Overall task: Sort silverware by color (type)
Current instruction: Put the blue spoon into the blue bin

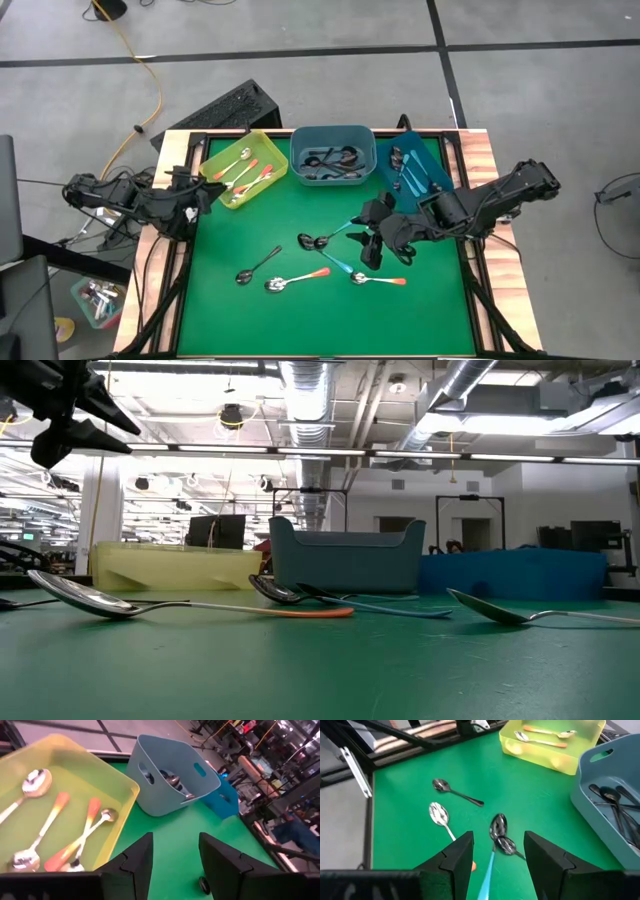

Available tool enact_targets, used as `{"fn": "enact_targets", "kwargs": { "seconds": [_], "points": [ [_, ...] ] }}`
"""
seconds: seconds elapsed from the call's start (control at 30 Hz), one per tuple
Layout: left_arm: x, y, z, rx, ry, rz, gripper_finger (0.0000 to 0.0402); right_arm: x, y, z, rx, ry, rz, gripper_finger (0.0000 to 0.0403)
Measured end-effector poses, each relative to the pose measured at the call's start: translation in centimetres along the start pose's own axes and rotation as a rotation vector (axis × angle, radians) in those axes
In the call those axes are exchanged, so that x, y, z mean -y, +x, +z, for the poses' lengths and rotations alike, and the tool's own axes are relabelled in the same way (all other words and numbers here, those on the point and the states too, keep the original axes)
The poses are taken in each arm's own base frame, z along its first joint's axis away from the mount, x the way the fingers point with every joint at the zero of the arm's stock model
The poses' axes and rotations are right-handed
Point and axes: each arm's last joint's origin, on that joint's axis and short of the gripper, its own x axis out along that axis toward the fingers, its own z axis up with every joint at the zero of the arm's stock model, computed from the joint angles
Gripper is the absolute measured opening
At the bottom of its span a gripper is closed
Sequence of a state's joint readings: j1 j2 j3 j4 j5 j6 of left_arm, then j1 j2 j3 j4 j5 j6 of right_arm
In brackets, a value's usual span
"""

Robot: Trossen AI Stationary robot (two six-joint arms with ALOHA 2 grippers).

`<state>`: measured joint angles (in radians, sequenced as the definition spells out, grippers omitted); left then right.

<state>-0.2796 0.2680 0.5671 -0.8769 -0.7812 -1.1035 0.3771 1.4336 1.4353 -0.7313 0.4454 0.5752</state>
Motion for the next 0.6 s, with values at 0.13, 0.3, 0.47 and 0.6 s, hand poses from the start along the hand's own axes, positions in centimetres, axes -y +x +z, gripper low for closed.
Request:
{"fn": "enact_targets", "kwargs": {
  "seconds": [0.13, 0.3, 0.47, 0.6],
  "points": [
    [0.04, 0.0, 0.0, -0.004, -0.081, -0.005, 0.0143, 0.16, 0.54, -0.33, -0.035, -0.016, -0.028, 0.0187],
    [0.02, 0.0, 0.04, 0.011, -0.086, 0.001, 0.0143, 0.23, 0.42, -0.36, -0.039, 0.01, -0.03, 0.0187],
    [-0.07, 0.0, 0.04, 0.019, -0.067, 0.012, 0.0143, 0.23, 0.45, -0.37, -0.04, 0.05, -0.032, 0.0187],
    [-0.01, 0.0, 0.17, 0.052, -0.025, 0.02, 0.0143, 0.23, 0.45, -0.37, -0.04, 0.082, -0.032, 0.0187]
  ]
}}
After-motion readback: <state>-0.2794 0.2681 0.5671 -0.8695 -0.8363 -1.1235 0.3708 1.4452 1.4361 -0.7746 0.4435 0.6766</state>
